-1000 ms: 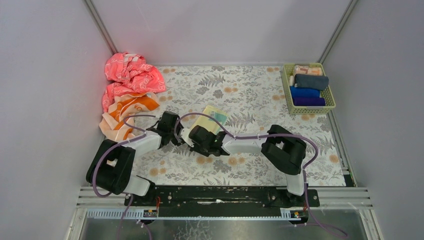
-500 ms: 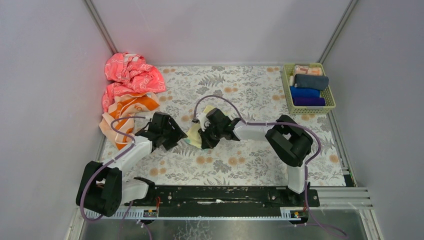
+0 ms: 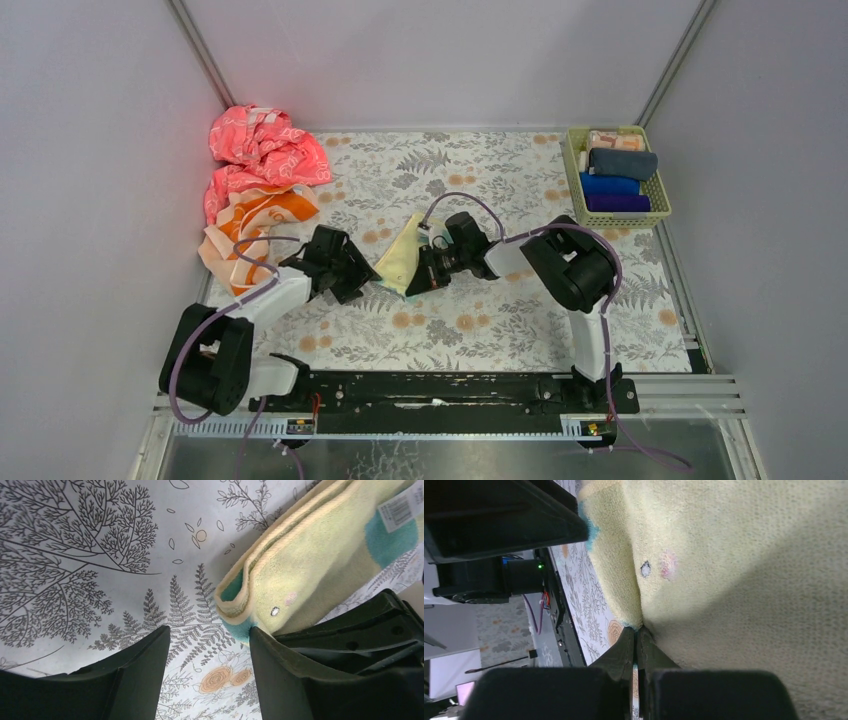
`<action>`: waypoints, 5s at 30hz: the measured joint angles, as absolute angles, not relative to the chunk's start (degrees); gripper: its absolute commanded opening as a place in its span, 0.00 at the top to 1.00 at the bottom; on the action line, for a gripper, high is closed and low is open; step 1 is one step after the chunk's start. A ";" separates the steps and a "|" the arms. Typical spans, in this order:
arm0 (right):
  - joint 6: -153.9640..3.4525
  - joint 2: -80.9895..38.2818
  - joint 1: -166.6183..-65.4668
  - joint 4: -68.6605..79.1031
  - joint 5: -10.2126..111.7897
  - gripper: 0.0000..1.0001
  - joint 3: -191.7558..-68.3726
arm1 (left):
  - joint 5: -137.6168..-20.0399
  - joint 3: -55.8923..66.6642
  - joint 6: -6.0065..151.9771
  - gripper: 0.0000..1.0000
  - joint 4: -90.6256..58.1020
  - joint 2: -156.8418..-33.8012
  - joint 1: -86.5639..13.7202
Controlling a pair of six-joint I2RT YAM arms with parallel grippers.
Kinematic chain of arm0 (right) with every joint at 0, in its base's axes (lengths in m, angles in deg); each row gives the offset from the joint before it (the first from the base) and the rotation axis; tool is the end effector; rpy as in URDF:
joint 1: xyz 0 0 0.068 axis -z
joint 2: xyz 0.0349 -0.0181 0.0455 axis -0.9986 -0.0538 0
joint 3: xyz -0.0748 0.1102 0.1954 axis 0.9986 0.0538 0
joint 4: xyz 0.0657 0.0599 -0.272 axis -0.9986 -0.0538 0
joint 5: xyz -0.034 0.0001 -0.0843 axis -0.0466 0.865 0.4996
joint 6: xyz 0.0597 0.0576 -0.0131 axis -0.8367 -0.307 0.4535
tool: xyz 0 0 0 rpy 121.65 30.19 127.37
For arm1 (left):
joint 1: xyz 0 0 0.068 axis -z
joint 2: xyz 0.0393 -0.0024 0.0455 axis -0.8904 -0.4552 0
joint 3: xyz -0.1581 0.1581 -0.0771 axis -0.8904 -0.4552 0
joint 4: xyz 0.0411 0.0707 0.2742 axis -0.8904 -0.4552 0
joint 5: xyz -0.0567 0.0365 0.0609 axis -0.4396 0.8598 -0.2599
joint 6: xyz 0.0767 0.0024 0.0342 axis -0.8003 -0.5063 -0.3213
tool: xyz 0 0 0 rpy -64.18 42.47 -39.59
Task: Roll the towels
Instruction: Roll the towel into the bin.
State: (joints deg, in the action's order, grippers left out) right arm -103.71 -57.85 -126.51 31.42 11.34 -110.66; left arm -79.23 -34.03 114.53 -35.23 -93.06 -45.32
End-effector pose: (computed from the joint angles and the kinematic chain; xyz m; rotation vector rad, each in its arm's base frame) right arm 0.2800 0.3016 0.0323 -0.6234 2.3680 1.5711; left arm 0.2627 -0.0950 0.0766 -0.7642 2.5828 -0.6242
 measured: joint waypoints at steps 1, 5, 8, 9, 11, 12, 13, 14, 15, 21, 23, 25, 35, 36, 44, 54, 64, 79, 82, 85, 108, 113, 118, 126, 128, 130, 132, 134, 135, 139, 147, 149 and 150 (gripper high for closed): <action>-104.56 -58.18 -126.33 31.97 10.84 1.00 -110.66 | -79.36 -34.03 114.66 0.43 -34.81 -93.96 -45.25; -105.96 -58.38 -126.25 32.23 10.73 1.00 -110.66 | -79.74 -33.33 115.21 0.50 -33.00 -97.85 -44.90; -106.24 -58.42 -126.23 32.14 10.75 1.00 -110.66 | -79.78 -32.00 115.56 0.52 -31.40 -100.27 -44.64; -106.29 -58.42 -126.23 32.10 10.77 1.00 -110.68 | -79.76 -31.56 115.60 0.54 -30.90 -100.99 -44.55; -106.42 -58.44 -126.23 32.01 10.79 1.00 -110.68 | -79.65 -30.62 115.62 0.60 -30.31 -102.37 -44.53; -106.46 -58.49 -126.23 31.99 10.79 1.00 -110.72 | -79.58 -30.25 115.69 0.61 -30.14 -102.92 -44.53; -106.48 -58.53 -126.23 31.99 10.79 1.00 -110.72 | -79.54 -30.05 115.77 0.66 -29.85 -103.38 -44.53; -106.55 -58.55 -126.23 31.97 10.79 1.00 -110.72 | -79.45 -29.94 115.86 0.69 -29.63 -103.79 -44.53; -106.59 -58.55 -126.23 31.97 10.79 1.00 -110.72 | -79.36 -29.92 115.95 0.73 -29.48 -103.97 -44.53; -107.03 -58.62 -126.20 31.86 10.84 1.00 -110.79 | -77.14 -28.70 114.53 0.81 -30.68 -105.21 -44.53; -107.47 -58.70 -126.07 31.86 10.84 1.00 -110.81 | -76.59 -27.60 113.13 0.81 -31.58 -105.85 -44.97; -108.10 -58.79 -125.85 31.84 10.77 1.00 -110.79 | -76.59 -26.91 111.75 0.80 -32.28 -106.06 -46.08; -112.41 -60.48 -124.52 30.26 8.80 1.00 -112.23 | -78.40 -27.93 107.78 0.51 -33.13 -102.52 -52.09; -113.08 -60.69 -124.37 30.26 8.50 1.00 -112.34 | -79.01 -28.98 107.84 0.49 -33.13 -100.82 -52.09; -117.94 -62.90 -123.12 30.79 5.61 1.00 -113.19 | -82.25 -36.54 109.33 0.40 -34.59 -86.55 -52.09; -119.90 -64.23 -122.58 30.85 3.73 0.99 -114.09 | -88.22 -39.54 112.23 0.40 -32.12 -89.34 -48.68; -119.44 -64.52 -122.53 28.82 3.69 0.97 -115.18 | -89.51 -36.59 114.20 0.56 -24.52 -99.07 -47.17; -112.52 -61.98 -122.51 19.93 7.32 0.75 -117.21 | -89.29 -33.62 114.77 0.64 -19.84 -105.74 -47.15; -109.04 -59.43 -122.53 15.64 10.75 0.69 -117.43 | -89.62 -33.46 114.77 0.64 -18.05 -106.79 -47.15; -104.32 -56.61 -122.71 9.17 15.84 0.63 -119.05 | -89.99 -33.35 114.79 0.64 -16.50 -107.73 -47.17; -68.76 -48.04 -139.49 -7.68 43.97 0.54 -127.95 | -91.06 -31.82 114.70 0.65 -13.66 -110.61 -47.17; -67.05 -49.77 -139.41 -8.97 47.05 0.54 -128.67 | -91.08 -31.71 114.68 0.65 -13.74 -110.70 -47.17; -66.27 -50.68 -139.41 -9.60 50.03 0.54 -129.34 | -91.12 -31.01 114.55 0.65 -13.85 -111.29 -47.17; -64.93 -50.95 -139.41 -10.28 53.37 0.54 -129.37 | -91.17 -30.51 114.22 0.64 -14.01 -111.68 -47.17; -64.52 -51.47 -139.41 -10.26 53.85 0.55 -129.39 | -91.19 -30.42 114.22 0.64 -14.05 -111.73 -47.17; -63.99 -52.28 -139.43 -10.22 54.75 0.55 -129.39 | -91.19 -30.21 114.20 0.64 -14.16 -111.88 -47.17; -63.32 -53.18 -139.49 -10.00 55.86 0.55 -129.39 | -91.21 -30.01 114.16 0.64 -14.18 -112.05 -47.17; -62.73 -53.55 -139.75 -9.67 56.87 0.55 -129.39 | -91.25 -29.83 114.11 0.64 -14.20 -112.23 -47.17; -62.46 -53.66 -140.02 -9.54 57.74 0.57 -129.39 | -91.25 -29.83 114.07 0.64 -14.18 -112.25 -47.17; -61.41 -54.20 -141.85 -9.01 62.16 0.73 -129.48 | -91.34 -29.81 114.07 0.64 -14.18 -112.25 -47.17; -61.76 -55.12 -142.86 -9.01 62.72 1.00 -130.74 | -90.71 -30.01 114.05 0.49 -14.99 -110.79 -47.13; -63.99 -54.92 -141.85 -8.40 57.78 1.00 -130.74 | -89.66 -30.29 113.65 0.43 -16.63 -109.17 -47.13; -65.26 -54.88 -141.37 -8.10 55.21 1.00 -130.70 | -88.98 -30.58 113.46 0.40 -18.03 -107.88 -47.15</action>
State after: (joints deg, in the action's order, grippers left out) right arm -65.26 -54.88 -141.37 -8.10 55.21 -130.70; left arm -88.98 -30.58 113.46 -18.03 -107.88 -47.15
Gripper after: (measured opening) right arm 0.032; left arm 0.528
